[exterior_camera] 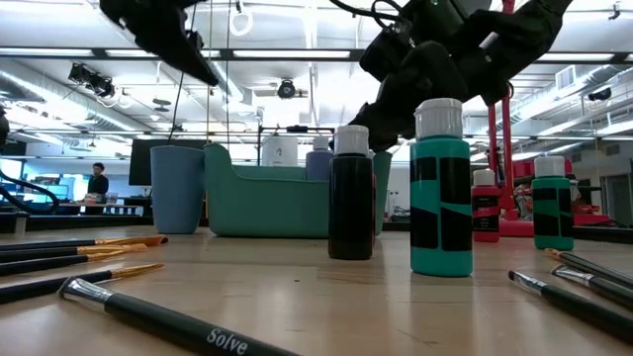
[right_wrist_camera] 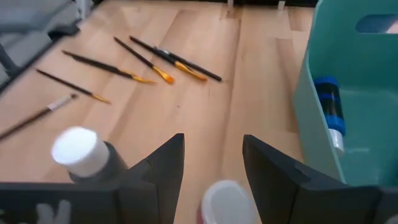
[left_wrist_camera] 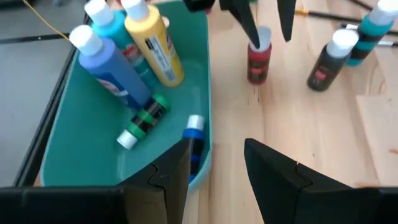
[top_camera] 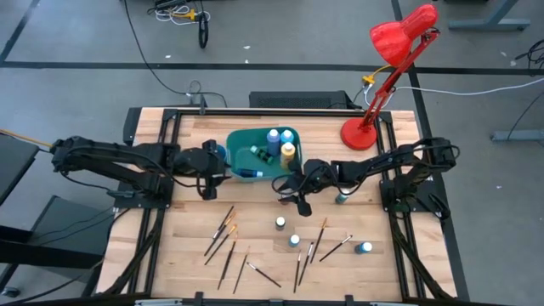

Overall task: Pick & Place Paint Supplies
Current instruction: Put the left small red paint bottle into the green bin

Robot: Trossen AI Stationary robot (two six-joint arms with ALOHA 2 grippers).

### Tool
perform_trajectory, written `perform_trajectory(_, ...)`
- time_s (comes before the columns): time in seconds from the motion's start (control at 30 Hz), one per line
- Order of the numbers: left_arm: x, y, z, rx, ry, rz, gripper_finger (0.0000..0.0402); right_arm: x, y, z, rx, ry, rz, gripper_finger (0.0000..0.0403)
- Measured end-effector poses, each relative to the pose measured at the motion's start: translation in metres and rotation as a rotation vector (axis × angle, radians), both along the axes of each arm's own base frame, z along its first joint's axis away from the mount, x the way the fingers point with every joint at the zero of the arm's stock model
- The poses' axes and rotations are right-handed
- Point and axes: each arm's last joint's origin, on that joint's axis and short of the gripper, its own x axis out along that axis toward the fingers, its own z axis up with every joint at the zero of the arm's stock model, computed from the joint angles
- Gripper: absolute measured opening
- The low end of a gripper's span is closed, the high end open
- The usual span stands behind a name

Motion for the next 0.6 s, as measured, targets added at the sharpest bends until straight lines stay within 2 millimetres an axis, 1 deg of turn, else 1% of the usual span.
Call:
perform_trajectory(0.1,0.000,0.000,-0.012,-0.010,0.017,0.006,0.0162,-0.004,0.004,0.006,-0.050,0.008,-0.057,0.0165)
perform_trajectory(0.23,-0.002,0.000,-0.029,-0.023,0.033,0.025,0.0162,-0.008,0.012,0.033,-0.095,0.015,-0.124,0.0165)
perform_trajectory(0.33,-0.003,0.001,-0.037,0.016,0.056,0.023,0.0162,-0.011,0.020,0.043,-0.112,0.061,-0.154,0.0165)
perform_trajectory(0.4,-0.004,0.001,-0.041,0.037,0.066,0.035,0.0162,-0.011,0.025,0.049,-0.089,0.070,-0.162,0.0165)
perform_trajectory(0.47,-0.005,0.002,-0.045,0.043,0.081,0.041,0.0162,-0.012,0.029,0.050,-0.075,0.091,-0.156,0.0165)
perform_trajectory(0.6,-0.006,0.002,-0.048,0.059,0.090,0.053,0.0162,-0.016,0.027,0.039,-0.092,0.192,-0.165,0.0165)
